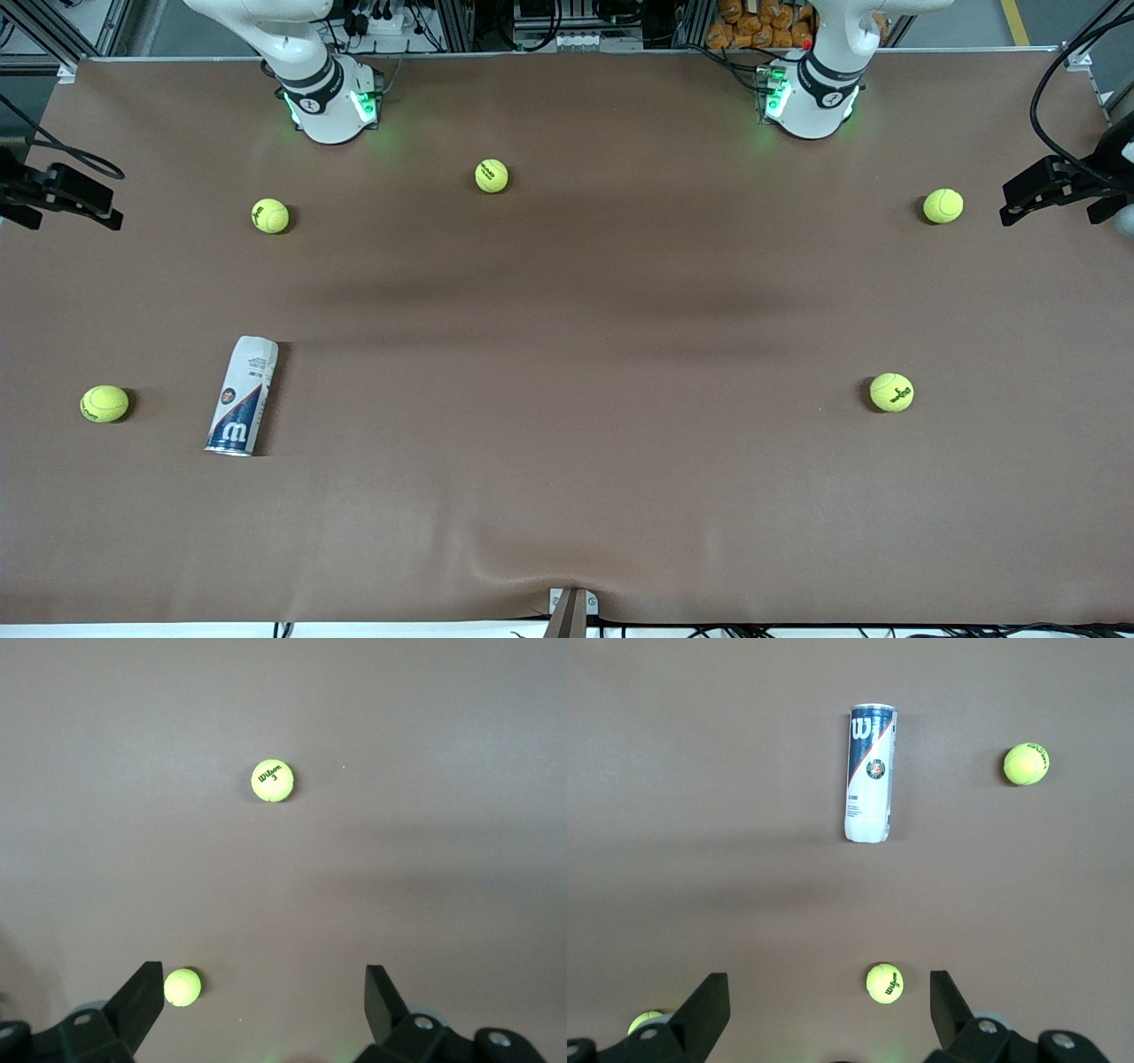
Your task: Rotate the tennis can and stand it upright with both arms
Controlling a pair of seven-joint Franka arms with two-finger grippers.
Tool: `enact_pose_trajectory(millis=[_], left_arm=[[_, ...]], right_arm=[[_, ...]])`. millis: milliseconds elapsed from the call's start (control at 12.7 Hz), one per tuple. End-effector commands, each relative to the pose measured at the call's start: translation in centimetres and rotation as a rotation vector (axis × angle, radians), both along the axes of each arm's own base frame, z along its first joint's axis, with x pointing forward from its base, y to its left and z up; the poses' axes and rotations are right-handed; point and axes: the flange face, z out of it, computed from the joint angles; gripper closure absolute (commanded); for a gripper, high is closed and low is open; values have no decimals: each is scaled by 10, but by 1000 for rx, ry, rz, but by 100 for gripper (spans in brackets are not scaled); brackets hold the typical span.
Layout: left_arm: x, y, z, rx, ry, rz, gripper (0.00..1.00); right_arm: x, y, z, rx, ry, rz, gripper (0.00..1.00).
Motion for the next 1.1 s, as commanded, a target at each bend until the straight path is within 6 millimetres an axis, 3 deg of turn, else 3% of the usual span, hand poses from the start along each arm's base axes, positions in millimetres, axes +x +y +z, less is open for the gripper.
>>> enact_pose_trajectory(millis=[0, 315, 631, 867, 1025], left_arm=[[-1, 3, 0, -18, 10, -15, 0], [0, 4, -1, -21, 12, -13, 0], [0, 6, -5, -28, 19, -9, 0], [0, 10, -6, -30, 21, 0, 0], [0, 11, -7, -31, 24, 2, 0]], right_arm=[[7, -10, -7, -14, 4, -3, 0], [13, -17, -15, -16, 0, -13, 0], [24, -25, -39, -9, 39, -25, 0], [39, -27, -73, -1, 97, -26, 0], [57, -33, -111, 4, 124, -32, 0]])
